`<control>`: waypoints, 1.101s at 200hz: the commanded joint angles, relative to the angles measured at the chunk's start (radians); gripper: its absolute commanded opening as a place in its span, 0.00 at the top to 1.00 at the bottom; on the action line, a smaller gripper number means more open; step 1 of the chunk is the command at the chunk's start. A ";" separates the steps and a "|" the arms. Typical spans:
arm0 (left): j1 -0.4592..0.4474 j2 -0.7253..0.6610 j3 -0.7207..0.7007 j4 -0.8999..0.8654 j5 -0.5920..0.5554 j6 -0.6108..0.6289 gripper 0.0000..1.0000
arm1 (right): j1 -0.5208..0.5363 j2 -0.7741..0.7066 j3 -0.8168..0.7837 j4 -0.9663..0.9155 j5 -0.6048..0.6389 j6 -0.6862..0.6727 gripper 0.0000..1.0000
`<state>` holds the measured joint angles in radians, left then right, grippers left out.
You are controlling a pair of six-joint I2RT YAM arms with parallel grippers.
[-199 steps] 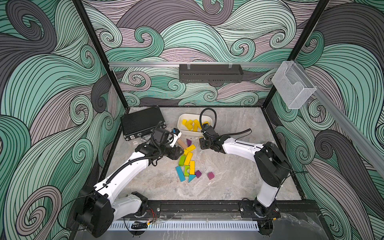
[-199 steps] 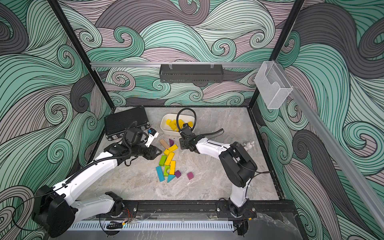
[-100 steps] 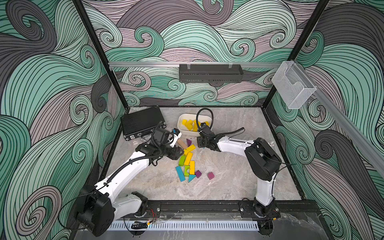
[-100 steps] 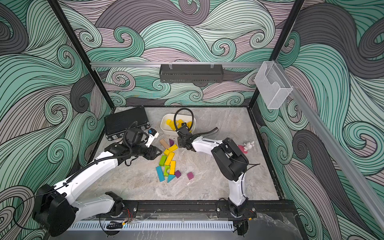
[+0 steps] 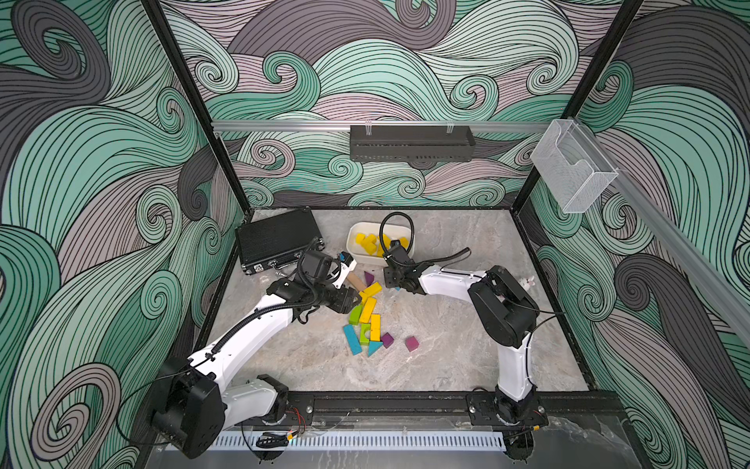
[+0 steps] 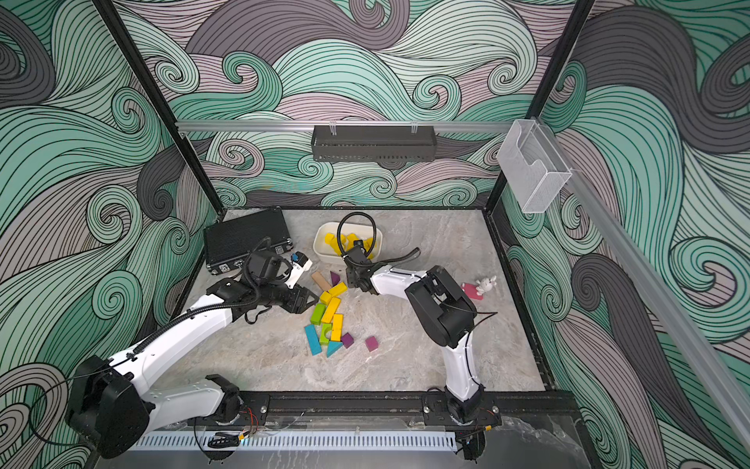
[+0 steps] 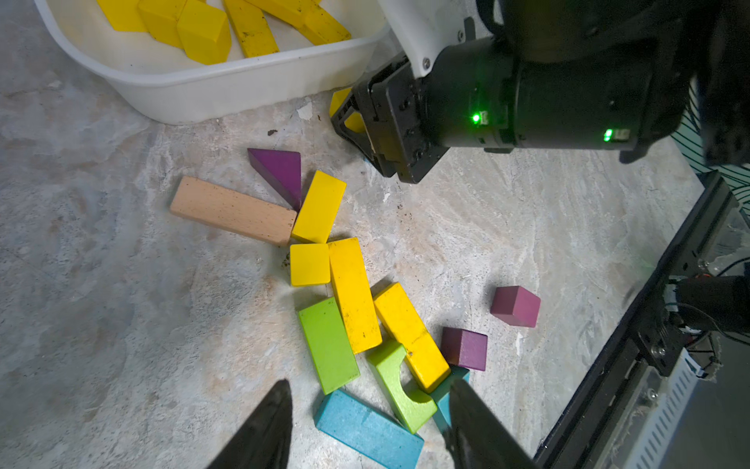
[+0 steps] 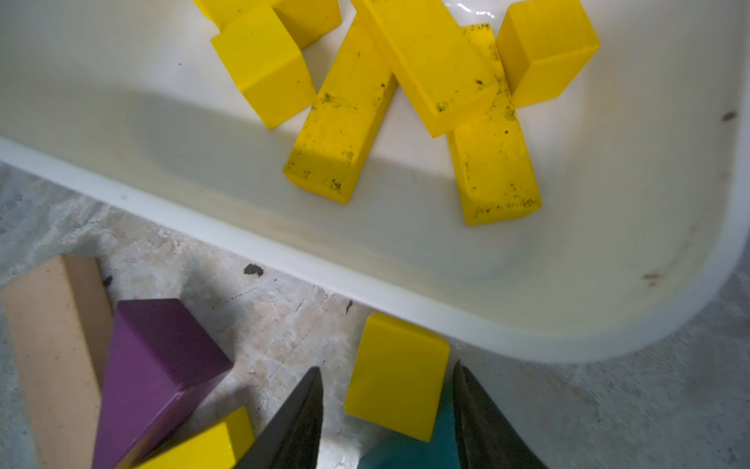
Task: Pick out the yellow building blocks
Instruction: Pick up the building block from the center of the board.
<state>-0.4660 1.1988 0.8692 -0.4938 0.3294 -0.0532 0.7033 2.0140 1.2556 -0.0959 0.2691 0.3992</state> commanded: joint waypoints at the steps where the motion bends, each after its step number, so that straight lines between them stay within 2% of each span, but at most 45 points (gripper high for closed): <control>1: 0.007 0.001 0.027 0.006 0.025 -0.004 0.39 | -0.001 0.019 0.029 -0.009 0.018 -0.003 0.52; 74: 0.008 0.010 0.029 0.024 0.025 -0.008 0.39 | -0.004 0.007 0.018 -0.017 0.009 -0.019 0.67; 171: 0.012 0.036 0.031 0.017 -0.014 0.009 0.39 | -0.003 -0.120 -0.094 0.062 -0.037 -0.033 0.71; 220: 0.013 0.036 0.074 0.008 -0.078 0.030 0.38 | -0.004 -0.179 -0.127 0.044 -0.128 -0.033 0.71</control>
<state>-0.4595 1.2339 0.8719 -0.4793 0.2974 -0.0376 0.7029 1.8805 1.1492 -0.0612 0.1982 0.3714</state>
